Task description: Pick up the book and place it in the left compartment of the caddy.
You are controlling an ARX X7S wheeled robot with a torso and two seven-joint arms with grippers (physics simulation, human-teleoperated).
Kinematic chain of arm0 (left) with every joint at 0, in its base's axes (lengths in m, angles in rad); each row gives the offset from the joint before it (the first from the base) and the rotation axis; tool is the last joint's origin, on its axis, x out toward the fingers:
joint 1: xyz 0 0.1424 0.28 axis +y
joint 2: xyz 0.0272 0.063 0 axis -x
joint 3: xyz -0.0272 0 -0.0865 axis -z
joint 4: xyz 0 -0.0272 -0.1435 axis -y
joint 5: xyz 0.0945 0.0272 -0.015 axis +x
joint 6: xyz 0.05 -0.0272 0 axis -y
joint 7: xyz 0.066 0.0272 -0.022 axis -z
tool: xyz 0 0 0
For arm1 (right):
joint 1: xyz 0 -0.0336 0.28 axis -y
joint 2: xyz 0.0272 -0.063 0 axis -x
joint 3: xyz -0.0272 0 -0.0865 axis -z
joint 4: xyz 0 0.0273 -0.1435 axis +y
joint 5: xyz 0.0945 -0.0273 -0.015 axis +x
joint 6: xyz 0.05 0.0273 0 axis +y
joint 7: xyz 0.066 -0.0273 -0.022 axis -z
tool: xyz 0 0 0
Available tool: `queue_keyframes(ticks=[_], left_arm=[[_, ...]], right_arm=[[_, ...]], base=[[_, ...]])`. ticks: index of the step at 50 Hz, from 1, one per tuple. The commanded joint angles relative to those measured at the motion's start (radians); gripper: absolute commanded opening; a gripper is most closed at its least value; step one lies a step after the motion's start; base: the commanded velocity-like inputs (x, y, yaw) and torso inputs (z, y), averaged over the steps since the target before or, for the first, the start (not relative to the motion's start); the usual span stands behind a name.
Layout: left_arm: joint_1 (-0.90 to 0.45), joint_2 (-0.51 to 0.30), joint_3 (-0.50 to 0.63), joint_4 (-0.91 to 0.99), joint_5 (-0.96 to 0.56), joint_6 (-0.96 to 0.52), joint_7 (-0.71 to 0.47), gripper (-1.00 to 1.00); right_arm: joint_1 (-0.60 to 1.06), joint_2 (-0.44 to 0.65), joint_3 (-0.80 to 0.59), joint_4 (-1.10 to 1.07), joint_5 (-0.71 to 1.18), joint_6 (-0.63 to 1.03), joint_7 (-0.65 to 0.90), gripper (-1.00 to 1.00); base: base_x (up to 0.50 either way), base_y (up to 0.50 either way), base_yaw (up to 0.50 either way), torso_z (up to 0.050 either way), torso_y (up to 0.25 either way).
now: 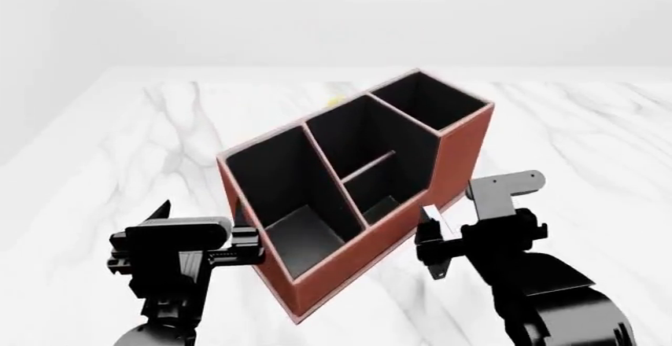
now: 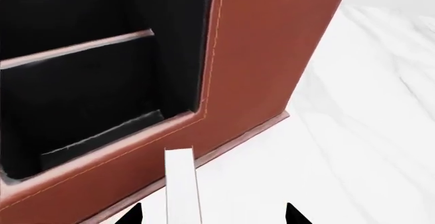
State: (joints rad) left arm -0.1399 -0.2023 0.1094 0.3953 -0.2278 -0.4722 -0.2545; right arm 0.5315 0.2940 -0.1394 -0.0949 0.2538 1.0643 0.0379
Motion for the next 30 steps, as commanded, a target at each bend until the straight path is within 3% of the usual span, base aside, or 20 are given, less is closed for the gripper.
queue_keyframes(ticks=[1,29,30], left_arm=[[0.005,0.014,-0.026,0.015,-0.006,0.002,0.035,1.0],[0.003,0.0,-0.014,0.026,-0.021,-0.003,0.018,1.0],[0.003,0.0,-0.013,0.026,-0.021,-0.003,0.017,1.0]], right_arm=[[0.048,-0.017,0.025,0.124,-0.004,-0.02,-0.058,1.0],[0.095,-0.017,-0.094,0.264,-0.014,0.044,-0.098,1.0],[0.09,-0.017,-0.092,0.267,-0.015,0.045,-0.094,-1.0]], base=[[0.0,0.0,0.0,0.0,0.0],[0.0,0.0,0.0,0.0,0.0],[0.0,0.0,0.0,0.0,0.0]])
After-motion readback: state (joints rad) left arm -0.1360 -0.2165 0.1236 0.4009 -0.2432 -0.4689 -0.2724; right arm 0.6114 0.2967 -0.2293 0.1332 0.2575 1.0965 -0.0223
